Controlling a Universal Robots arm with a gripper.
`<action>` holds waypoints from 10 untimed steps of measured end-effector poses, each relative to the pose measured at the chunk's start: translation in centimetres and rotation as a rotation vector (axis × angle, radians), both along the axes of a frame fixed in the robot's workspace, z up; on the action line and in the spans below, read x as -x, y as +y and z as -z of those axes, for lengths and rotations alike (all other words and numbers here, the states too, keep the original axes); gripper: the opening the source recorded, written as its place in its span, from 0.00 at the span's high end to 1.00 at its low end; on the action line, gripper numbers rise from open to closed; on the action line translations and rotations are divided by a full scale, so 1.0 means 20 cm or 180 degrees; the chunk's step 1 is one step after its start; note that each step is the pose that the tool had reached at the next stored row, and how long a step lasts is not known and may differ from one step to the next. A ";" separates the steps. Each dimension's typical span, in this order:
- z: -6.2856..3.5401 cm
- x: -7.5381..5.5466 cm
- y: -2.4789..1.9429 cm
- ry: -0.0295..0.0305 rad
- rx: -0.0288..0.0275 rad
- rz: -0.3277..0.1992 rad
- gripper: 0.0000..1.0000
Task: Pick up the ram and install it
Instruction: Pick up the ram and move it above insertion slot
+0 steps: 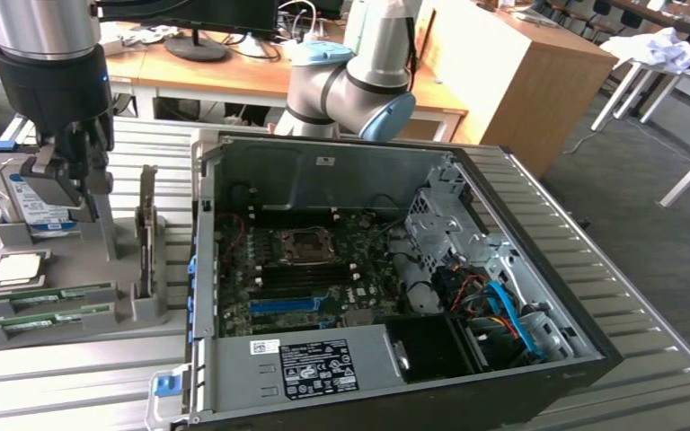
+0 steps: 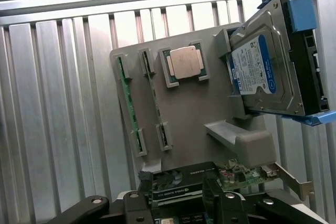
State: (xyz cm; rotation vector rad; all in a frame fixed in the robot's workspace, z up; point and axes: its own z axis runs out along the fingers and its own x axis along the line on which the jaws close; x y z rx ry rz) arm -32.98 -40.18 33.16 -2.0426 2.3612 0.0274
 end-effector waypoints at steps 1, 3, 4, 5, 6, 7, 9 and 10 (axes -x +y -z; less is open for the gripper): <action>0.001 0.00 0.000 0.0000 0.0000 0.0000 0.50; 0.004 0.00 0.000 0.0000 0.0000 0.0000 0.50; 0.005 0.00 0.000 0.0000 0.0000 0.0000 0.50; 0.006 0.00 0.000 0.0000 0.0000 0.0000 0.50; 0.007 0.00 0.000 0.0000 0.0000 0.0000 0.50; 0.009 0.00 0.000 0.0000 0.0000 0.0000 0.50; 0.011 0.00 0.000 0.0000 0.0000 0.0000 0.50; 0.012 0.00 0.000 0.0000 0.0000 0.0000 0.50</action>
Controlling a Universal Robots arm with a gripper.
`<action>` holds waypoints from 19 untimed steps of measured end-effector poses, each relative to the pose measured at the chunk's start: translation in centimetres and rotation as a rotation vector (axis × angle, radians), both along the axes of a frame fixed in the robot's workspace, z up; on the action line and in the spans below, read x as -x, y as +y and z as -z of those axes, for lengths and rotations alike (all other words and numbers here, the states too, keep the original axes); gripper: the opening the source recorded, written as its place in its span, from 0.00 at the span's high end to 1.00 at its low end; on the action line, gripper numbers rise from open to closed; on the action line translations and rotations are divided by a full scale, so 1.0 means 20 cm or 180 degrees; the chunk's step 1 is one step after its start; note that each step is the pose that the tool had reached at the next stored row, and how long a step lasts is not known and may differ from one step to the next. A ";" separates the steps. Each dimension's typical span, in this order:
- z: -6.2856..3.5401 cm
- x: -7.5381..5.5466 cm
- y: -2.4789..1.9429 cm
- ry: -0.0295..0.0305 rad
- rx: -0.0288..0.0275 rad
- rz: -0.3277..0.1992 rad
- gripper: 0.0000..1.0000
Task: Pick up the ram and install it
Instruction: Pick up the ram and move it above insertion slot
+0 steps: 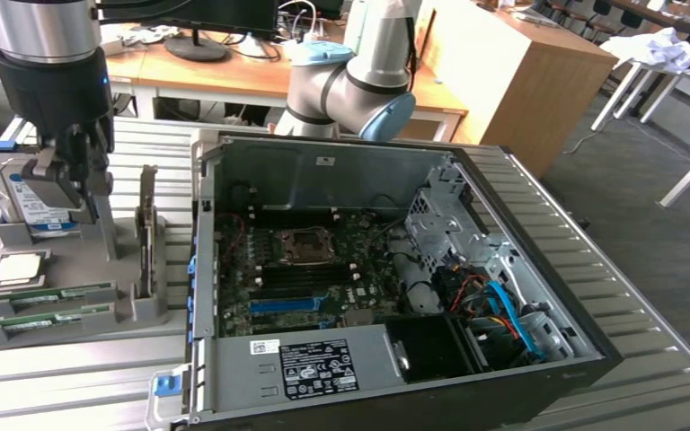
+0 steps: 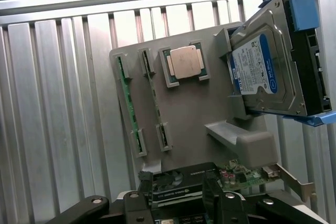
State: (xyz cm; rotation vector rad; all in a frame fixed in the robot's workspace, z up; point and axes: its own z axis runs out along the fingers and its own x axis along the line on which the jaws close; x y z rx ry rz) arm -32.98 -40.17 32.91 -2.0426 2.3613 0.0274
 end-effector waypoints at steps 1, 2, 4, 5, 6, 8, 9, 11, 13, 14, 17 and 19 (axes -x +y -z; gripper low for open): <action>0.001 0.00 0.000 0.0000 0.0000 0.0000 0.50; 0.003 0.00 0.000 0.0000 0.0000 0.0000 0.50; 0.005 0.00 0.000 0.0000 0.0000 0.0000 0.50; 0.006 0.00 0.000 0.0000 0.0000 0.0000 0.50; 0.008 0.00 0.000 0.0000 0.0000 0.0000 0.50; 0.010 0.00 0.000 0.0000 0.0000 0.0000 0.50; 0.011 0.00 0.000 0.0000 0.0000 0.0000 0.50; 0.013 0.00 0.000 0.0000 0.0000 0.0000 0.50; 0.015 0.01 0.000 0.0000 0.0000 0.0000 0.50; 0.016 0.01 0.000 0.0000 0.0000 0.0000 0.50; 0.020 0.01 0.000 -0.0001 0.0000 0.0000 0.50; 0.022 0.02 -0.001 0.0000 0.0000 0.0000 0.50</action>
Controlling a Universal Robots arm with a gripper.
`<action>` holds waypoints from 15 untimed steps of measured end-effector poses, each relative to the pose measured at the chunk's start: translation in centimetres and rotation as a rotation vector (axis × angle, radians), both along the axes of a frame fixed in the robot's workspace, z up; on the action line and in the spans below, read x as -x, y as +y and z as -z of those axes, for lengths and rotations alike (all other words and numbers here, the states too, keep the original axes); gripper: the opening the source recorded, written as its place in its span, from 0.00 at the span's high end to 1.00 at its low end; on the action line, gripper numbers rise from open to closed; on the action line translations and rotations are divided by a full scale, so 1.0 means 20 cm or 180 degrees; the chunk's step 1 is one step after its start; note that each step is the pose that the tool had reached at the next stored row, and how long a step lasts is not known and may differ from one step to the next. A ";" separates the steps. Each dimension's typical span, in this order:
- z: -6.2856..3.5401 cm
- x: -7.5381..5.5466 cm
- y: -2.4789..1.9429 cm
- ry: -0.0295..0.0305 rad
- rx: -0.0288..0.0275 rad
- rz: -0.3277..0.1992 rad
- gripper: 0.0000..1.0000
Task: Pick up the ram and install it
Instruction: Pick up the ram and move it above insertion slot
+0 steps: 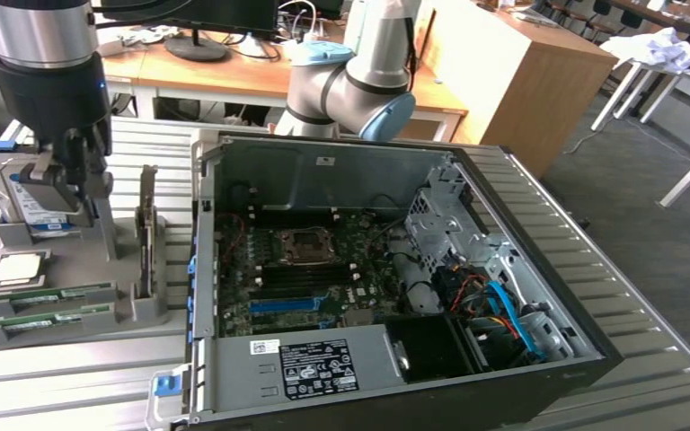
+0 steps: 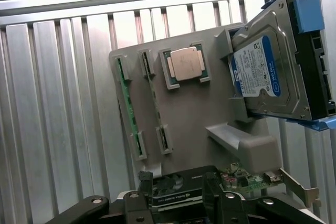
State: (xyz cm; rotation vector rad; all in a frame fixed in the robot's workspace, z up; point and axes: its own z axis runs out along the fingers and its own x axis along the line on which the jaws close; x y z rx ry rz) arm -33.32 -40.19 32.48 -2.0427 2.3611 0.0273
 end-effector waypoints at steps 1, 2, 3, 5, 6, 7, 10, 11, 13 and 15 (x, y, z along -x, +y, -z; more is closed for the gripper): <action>0.001 0.00 -0.001 0.0000 0.0000 0.0000 0.50; 0.002 0.00 -0.002 0.0000 0.0000 0.0000 0.50; 0.003 0.01 -0.003 0.0000 0.0000 0.0000 0.50; 0.004 0.01 -0.005 0.0000 0.0000 0.0000 0.50; 0.005 0.01 -0.006 0.0000 0.0000 -0.0001 0.50; 0.006 0.01 -0.007 0.0000 0.0000 -0.0001 0.50; 0.008 0.02 -0.010 0.0000 0.0000 -0.0001 0.50; 0.009 0.02 -0.011 0.0000 0.0000 -0.0001 0.50; 0.012 0.02 -0.012 0.0000 0.0000 -0.0001 0.50; 0.014 0.02 -0.013 0.0000 0.0000 -0.0001 0.50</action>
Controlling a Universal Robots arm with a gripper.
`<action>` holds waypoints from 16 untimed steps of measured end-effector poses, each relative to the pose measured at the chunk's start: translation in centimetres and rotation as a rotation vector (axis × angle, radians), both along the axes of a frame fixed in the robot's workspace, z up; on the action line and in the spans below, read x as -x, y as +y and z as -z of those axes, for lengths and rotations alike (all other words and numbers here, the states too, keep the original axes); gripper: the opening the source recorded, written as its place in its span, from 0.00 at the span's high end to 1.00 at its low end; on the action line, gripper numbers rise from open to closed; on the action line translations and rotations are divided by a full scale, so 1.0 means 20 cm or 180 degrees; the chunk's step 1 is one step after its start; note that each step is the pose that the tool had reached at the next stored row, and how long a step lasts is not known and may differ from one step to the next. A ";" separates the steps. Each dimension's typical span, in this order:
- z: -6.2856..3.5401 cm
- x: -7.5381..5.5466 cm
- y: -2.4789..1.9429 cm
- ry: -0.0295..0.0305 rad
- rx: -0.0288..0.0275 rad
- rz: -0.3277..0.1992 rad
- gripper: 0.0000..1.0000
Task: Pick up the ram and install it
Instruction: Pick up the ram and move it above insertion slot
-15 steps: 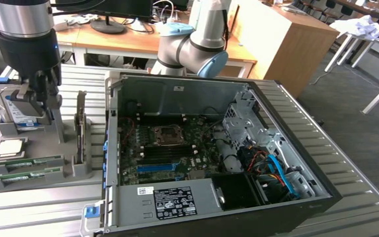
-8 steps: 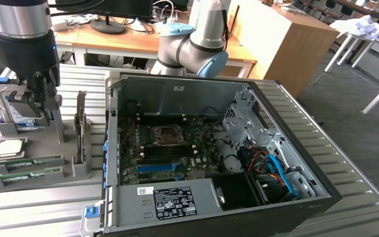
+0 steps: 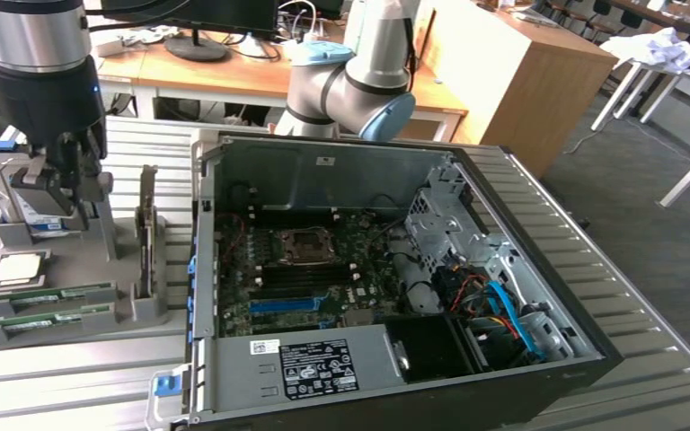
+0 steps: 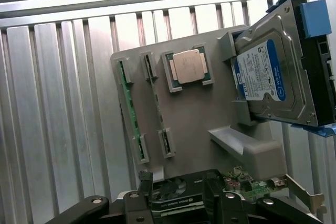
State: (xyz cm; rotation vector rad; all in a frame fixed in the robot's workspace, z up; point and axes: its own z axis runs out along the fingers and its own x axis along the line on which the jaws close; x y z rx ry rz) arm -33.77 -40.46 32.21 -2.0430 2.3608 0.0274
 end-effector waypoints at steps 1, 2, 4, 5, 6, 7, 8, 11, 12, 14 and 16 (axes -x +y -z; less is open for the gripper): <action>0.001 0.00 -0.001 0.0000 0.0000 -0.0001 0.50; 0.002 0.00 -0.002 0.0000 0.0000 -0.0009 0.50; 0.004 0.00 -0.003 0.0000 0.0001 -0.0053 0.50; 0.004 0.00 -0.004 0.0000 0.0001 -0.0081 0.50; 0.005 0.00 -0.004 0.0001 0.0001 -0.0112 0.50; 0.005 0.00 -0.005 0.0001 0.0001 -0.0143 0.50; 0.006 0.00 -0.005 0.0001 0.0001 -0.0173 0.50; 0.008 0.00 -0.005 0.0000 0.0001 -0.0290 0.50; 0.009 0.00 -0.005 0.0000 0.0001 -0.0331 0.50; 0.010 0.00 -0.006 0.0000 0.0001 -0.0398 0.50; 0.011 0.00 -0.006 -0.0001 0.0001 -0.0428 0.50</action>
